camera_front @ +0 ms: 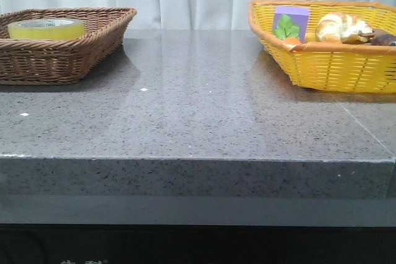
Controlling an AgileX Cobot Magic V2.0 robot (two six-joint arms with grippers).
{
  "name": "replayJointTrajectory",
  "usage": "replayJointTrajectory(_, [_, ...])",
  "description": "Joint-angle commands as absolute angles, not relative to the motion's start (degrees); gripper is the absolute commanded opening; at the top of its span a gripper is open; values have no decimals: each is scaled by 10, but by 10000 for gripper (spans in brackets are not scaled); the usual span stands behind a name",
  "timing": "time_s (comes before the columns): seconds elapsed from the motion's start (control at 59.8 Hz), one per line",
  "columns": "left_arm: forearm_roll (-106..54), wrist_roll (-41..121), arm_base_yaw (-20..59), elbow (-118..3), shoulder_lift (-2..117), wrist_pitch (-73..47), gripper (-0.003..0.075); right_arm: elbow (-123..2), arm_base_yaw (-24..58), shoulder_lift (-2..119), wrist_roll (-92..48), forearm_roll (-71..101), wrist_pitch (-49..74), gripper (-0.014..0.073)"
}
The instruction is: Transfer tape with both arms
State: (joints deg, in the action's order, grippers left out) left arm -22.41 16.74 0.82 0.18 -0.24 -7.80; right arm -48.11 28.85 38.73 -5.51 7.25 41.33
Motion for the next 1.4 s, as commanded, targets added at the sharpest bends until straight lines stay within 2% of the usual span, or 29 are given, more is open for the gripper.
replayJointTrajectory(0.0, [-210, 147, 30, 7, -14, -18, -20, -495, 286, 386, -56, 76, 372, -69])
replayJointTrajectory(0.217, [-79, 30, 41, 7, -14, -10, -20, -495, 286, 386, -56, 76, 372, -69])
replayJointTrajectory(0.903, [-24, -14, 40, 7, -14, -9, -20, -495, 286, 386, -56, 76, 372, -69])
replayJointTrajectory(1.388, [-24, -14, 47, 7, -14, 35, -20, -495, 286, 386, -56, 76, 372, -69])
